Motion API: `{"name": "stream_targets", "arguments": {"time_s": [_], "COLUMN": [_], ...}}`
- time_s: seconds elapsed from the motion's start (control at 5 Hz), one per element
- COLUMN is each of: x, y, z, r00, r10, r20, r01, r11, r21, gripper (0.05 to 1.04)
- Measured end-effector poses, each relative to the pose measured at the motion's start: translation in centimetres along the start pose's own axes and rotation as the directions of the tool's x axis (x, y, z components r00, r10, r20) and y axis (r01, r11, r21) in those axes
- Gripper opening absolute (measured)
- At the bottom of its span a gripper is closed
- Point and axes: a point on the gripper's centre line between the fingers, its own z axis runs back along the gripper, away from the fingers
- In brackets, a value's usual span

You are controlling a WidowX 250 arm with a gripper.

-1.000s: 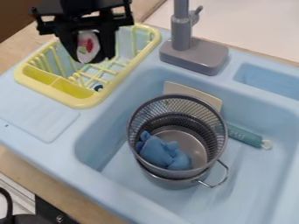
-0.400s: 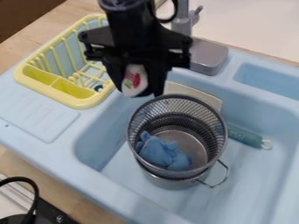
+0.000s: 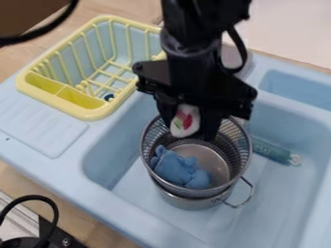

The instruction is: Put the sushi in the silver basket

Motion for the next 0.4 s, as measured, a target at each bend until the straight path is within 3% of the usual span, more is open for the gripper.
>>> {"name": "stream_targets", "arguments": {"time_s": [0.4], "x": [0.23], "y": [0.08], "z": [-0.49], "r00": [0.999], "r10": [0.025], "r20": [0.023], "r01": [-0.025], "r11": [1.0], "r21": [0.001], "gripper": [0.565]}}
